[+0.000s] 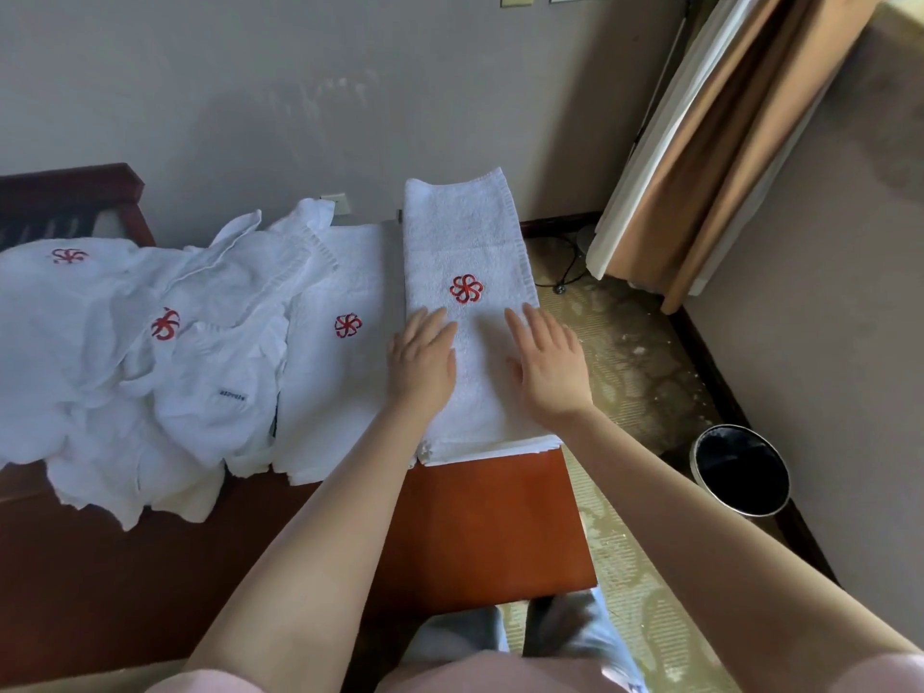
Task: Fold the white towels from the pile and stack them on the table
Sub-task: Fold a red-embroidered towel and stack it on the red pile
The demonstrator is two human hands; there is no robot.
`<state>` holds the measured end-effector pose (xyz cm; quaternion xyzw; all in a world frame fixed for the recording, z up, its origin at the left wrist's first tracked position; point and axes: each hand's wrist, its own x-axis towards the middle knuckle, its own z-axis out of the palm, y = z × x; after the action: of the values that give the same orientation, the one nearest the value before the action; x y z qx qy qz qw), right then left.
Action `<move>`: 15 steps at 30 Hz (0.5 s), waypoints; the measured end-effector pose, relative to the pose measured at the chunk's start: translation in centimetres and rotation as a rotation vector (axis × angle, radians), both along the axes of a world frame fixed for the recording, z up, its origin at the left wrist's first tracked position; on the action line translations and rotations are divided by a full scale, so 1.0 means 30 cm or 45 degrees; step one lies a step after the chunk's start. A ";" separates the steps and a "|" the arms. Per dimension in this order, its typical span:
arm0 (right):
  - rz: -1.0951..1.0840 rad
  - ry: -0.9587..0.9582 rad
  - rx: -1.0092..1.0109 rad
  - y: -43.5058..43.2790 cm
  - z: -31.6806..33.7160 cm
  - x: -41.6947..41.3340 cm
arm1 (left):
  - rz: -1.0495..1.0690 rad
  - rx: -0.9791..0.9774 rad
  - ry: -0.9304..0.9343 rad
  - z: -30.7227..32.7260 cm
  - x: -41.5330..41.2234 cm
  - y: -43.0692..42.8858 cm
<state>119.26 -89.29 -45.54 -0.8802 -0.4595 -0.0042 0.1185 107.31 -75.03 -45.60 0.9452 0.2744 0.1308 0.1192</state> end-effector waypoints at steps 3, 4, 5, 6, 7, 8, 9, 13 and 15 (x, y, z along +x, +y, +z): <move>0.027 0.215 -0.328 0.015 -0.050 0.013 | -0.040 -0.262 0.408 -0.041 0.012 0.008; 0.010 0.268 -0.387 0.017 -0.060 0.024 | -0.031 -0.309 0.506 -0.052 0.014 0.017; -0.001 0.302 -0.422 0.019 -0.066 0.032 | -0.031 -0.334 0.549 -0.056 0.019 0.025; -0.006 0.314 -0.442 0.021 -0.070 0.037 | -0.032 -0.338 0.569 -0.056 0.023 0.033; -0.011 0.313 -0.458 0.027 -0.070 0.044 | -0.035 -0.331 0.587 -0.052 0.030 0.041; -0.015 0.314 -0.478 0.034 -0.066 0.049 | -0.036 -0.334 0.605 -0.046 0.037 0.049; -0.016 0.321 -0.500 0.038 -0.061 0.052 | -0.037 -0.348 0.621 -0.042 0.041 0.054; -0.017 0.343 -0.459 0.035 -0.032 0.037 | -0.025 -0.310 0.600 -0.025 0.036 0.036; -0.024 0.305 -0.285 0.012 -0.019 0.016 | 0.052 -0.224 0.435 -0.019 0.020 0.007</move>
<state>119.76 -88.93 -46.10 -0.8865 -0.4312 0.1509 0.0737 107.91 -74.82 -46.18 0.9339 0.3200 -0.0536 0.1504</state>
